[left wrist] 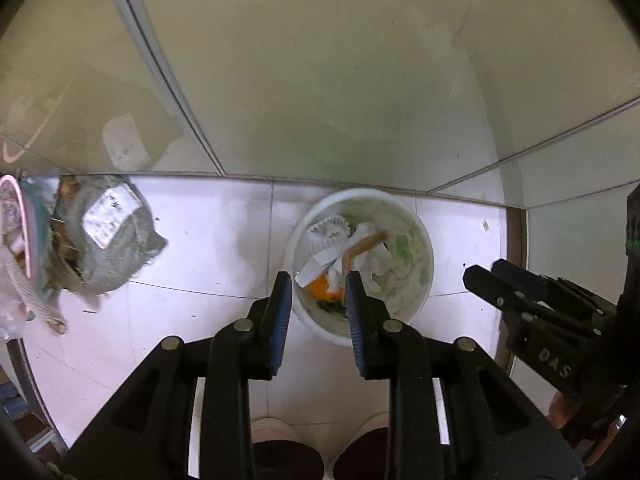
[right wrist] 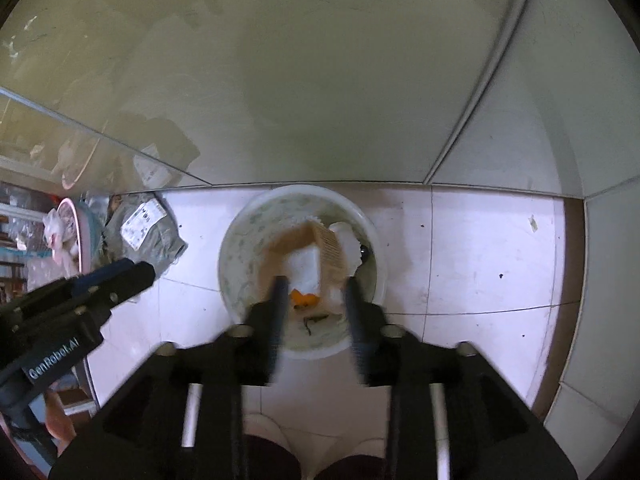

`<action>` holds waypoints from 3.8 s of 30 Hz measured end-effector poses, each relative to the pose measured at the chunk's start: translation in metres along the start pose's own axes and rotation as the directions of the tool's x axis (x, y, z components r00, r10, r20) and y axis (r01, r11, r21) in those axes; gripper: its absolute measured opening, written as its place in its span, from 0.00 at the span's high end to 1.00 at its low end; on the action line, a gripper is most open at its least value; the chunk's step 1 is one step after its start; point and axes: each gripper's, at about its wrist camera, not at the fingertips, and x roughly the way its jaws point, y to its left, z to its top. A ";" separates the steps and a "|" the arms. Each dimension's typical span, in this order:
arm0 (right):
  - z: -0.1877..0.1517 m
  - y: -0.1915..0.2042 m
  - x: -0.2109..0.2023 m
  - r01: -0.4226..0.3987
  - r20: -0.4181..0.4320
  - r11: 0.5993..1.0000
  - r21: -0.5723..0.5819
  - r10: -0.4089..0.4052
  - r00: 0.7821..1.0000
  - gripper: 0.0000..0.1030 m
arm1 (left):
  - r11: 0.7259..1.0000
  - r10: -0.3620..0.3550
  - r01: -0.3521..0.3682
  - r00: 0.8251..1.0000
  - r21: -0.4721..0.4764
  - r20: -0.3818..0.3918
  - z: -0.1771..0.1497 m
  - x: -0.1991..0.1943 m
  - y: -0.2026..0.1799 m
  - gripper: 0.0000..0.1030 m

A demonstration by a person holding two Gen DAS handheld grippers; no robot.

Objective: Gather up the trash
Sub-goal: 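Open the left tool to drop the tissue while the right tool drops the box, then raise both tools back up toward the floral counter, then grasp the blue Lucky cup with the left tool while the right tool grasps the white tissue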

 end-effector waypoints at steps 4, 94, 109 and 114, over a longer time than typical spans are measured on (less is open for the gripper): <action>0.000 0.011 -0.036 0.014 -0.001 1.000 -0.018 -0.014 1.000 0.62 | 1.000 0.004 -0.004 1.000 -0.015 0.000 0.000 -0.036 -0.004 0.75; 0.521 0.187 -0.455 0.035 0.438 0.998 -0.055 -0.008 0.899 0.53 | 0.992 -0.110 0.082 0.935 0.094 0.338 0.553 -0.406 0.003 0.19; 0.593 0.225 -0.390 0.052 0.371 0.993 -0.107 -0.009 0.928 0.36 | 0.998 -0.058 0.038 0.912 0.056 0.407 0.549 -0.409 0.030 0.26; 0.615 0.234 -0.367 0.033 0.346 0.996 -0.088 -0.001 0.938 0.36 | 0.998 -0.054 0.038 0.912 0.048 0.407 0.547 -0.411 0.037 0.26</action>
